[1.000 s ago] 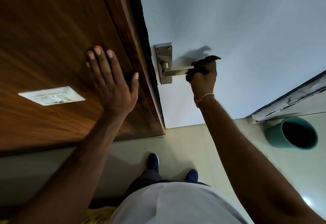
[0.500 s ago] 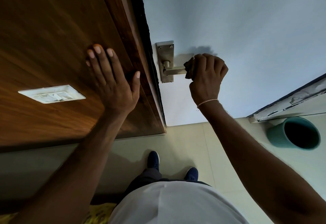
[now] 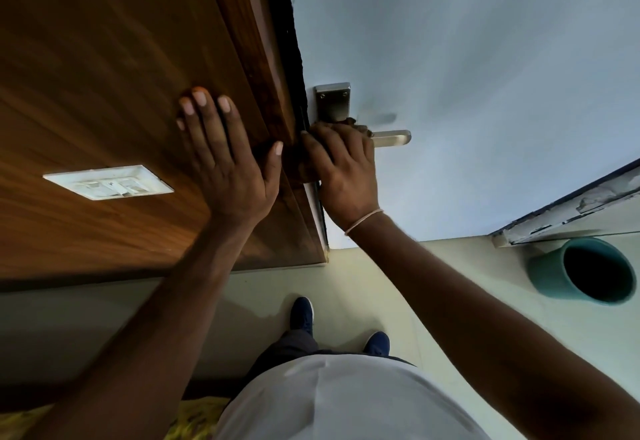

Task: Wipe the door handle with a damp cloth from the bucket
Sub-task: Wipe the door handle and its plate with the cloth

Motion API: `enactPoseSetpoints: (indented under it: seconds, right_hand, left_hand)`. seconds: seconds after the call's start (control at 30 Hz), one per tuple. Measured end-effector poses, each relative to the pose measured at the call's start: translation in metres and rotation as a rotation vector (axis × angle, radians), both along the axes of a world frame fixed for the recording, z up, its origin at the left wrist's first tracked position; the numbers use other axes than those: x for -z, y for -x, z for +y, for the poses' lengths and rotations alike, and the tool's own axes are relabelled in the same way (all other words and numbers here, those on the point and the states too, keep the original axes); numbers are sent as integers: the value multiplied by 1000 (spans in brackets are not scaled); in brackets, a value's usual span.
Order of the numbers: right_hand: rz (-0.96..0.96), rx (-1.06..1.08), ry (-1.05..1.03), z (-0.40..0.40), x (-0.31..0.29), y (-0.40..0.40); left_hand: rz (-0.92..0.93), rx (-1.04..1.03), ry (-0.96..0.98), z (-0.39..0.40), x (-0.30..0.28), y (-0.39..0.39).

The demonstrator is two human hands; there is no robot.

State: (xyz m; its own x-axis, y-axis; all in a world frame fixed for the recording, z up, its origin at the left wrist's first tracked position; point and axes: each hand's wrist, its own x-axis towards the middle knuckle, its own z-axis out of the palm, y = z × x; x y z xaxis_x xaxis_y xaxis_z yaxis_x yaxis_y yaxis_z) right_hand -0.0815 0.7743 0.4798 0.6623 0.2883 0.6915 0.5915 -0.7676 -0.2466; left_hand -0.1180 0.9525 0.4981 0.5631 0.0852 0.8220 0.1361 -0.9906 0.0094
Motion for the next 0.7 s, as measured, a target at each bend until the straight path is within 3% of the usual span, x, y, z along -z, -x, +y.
enactPoseSetpoints:
  seconds: [0.3,0.47,0.7]
  right_hand:
    - [-308,-223,210,-53,10,-24]
    - [-159,-143,66,-87,17,-22]
    - [-159,17,-61,-28,-11,8]
  left_hand:
    - [3,7,14,-1,-1,1]
    - [14,22,17,0,-4,4]
    - [1,10,20,-4,-3,1]
